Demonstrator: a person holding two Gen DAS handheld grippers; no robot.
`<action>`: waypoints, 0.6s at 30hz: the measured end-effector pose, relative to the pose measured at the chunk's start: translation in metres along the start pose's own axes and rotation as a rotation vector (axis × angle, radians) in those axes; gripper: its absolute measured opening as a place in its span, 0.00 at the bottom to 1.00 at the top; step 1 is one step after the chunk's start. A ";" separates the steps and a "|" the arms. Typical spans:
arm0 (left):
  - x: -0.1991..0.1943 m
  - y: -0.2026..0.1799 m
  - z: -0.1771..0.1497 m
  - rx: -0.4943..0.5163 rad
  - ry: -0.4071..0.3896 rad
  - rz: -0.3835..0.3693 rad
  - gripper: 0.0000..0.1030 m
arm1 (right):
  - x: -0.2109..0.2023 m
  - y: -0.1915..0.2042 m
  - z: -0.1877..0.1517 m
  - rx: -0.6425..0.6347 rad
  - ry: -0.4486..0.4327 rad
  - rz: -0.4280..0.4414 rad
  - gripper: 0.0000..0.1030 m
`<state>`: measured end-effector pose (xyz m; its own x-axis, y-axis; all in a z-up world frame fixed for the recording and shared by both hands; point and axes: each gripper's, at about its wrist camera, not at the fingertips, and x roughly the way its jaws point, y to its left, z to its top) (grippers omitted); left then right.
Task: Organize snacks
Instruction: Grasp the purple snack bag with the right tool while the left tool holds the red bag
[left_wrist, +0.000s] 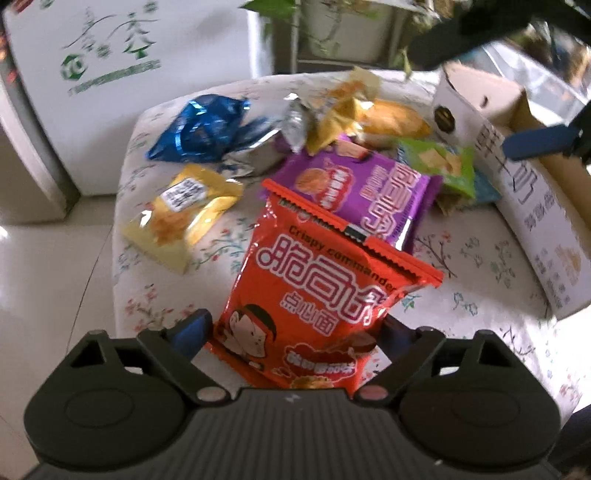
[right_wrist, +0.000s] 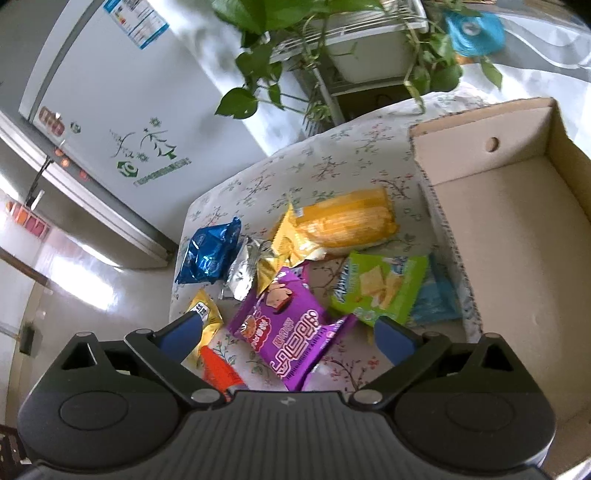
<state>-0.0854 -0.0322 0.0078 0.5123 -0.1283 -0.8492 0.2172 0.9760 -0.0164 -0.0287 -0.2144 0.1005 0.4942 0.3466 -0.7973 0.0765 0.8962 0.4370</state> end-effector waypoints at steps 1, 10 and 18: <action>-0.001 0.003 -0.001 -0.017 0.003 0.009 0.89 | 0.003 0.002 0.000 -0.010 0.004 -0.003 0.99; -0.001 0.004 -0.014 -0.010 0.000 0.091 0.95 | 0.042 0.030 -0.005 -0.176 0.054 -0.076 0.97; 0.005 0.016 -0.010 -0.047 0.008 0.051 1.00 | 0.075 0.038 -0.007 -0.257 0.092 -0.154 0.95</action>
<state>-0.0875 -0.0159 -0.0023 0.5153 -0.0769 -0.8535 0.1515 0.9885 0.0024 0.0053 -0.1528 0.0543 0.4122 0.2149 -0.8854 -0.0832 0.9766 0.1983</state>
